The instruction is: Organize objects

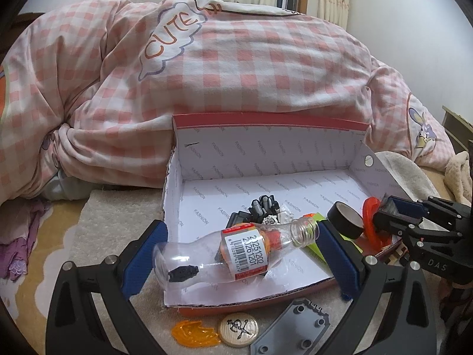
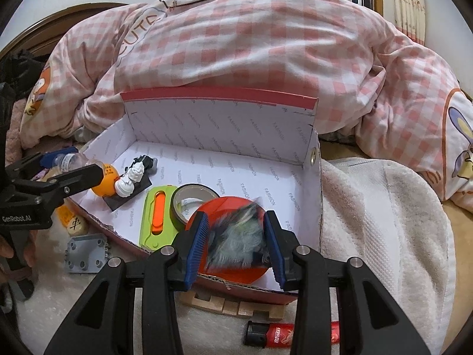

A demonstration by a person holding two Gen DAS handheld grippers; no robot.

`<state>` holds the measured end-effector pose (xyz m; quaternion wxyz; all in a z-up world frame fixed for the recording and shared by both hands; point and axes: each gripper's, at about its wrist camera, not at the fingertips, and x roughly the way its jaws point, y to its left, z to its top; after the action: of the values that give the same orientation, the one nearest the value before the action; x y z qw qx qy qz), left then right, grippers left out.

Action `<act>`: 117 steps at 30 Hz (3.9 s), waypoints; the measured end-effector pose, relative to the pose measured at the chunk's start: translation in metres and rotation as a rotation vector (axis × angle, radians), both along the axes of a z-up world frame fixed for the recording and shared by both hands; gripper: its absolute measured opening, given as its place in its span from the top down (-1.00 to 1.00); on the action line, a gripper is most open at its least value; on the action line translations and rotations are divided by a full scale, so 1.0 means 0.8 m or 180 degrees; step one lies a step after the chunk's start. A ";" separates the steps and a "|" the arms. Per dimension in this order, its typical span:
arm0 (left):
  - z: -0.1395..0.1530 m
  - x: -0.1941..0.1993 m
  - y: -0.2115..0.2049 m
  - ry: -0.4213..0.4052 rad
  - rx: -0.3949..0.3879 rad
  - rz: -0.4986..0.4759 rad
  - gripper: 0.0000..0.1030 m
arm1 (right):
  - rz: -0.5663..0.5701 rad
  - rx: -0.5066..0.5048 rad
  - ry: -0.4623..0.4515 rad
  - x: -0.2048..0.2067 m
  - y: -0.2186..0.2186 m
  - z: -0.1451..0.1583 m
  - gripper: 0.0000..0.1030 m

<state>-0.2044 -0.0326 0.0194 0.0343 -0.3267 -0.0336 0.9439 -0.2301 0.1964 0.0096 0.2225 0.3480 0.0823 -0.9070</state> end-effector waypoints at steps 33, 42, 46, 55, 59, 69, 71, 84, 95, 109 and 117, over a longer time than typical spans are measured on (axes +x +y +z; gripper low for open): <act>0.037 0.027 -0.006 0.0273 0.0244 -0.0150 -1.00 | -0.0103 -0.0381 0.0054 0.020 0.028 0.031 -0.68; 0.046 0.055 -0.001 0.0286 0.0114 -0.0136 -1.00 | -0.0049 -0.0426 0.0005 0.036 0.032 0.035 -0.69; 0.041 0.062 0.009 0.0217 0.0086 -0.0244 -0.86 | 0.0006 -0.0336 0.0026 0.041 0.025 0.033 -0.69; 0.008 0.081 0.021 -0.0189 0.0111 -0.0134 -1.00 | 0.0121 -0.0153 0.0073 0.060 0.017 0.031 -0.68; -0.008 0.083 0.031 -0.0409 0.0320 -0.0066 -1.00 | 0.0157 -0.0033 0.0139 0.070 0.019 0.033 -0.69; -0.051 0.062 0.037 -0.0748 0.0494 0.0716 -1.00 | 0.0112 -0.0091 0.0033 0.068 0.052 0.032 -0.68; -0.054 0.056 0.044 -0.0778 0.0398 0.0796 -1.00 | 0.0164 -0.0119 0.0029 0.070 0.050 0.035 -0.69; -0.065 0.040 0.067 -0.0995 -0.0036 0.1026 -1.00 | 0.0210 0.0122 -0.0011 0.078 0.047 0.030 -0.68; -0.050 0.067 0.044 -0.0764 0.0257 0.0886 -0.31 | -0.0171 0.0535 -0.0328 0.078 0.075 -0.006 -0.68; -0.020 0.111 0.023 -0.0559 0.0573 0.0290 -0.31 | 0.0042 0.0171 -0.0476 0.056 0.030 -0.012 -0.69; -0.036 0.106 0.006 -0.0749 0.0720 0.0320 -0.31 | -0.0080 0.0372 -0.0581 0.025 0.008 -0.034 -0.69</act>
<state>-0.1199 -0.0277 -0.0096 0.0194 -0.4269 -0.1598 0.8898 -0.2097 0.2024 -0.0176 0.1970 0.4425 0.1102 -0.8679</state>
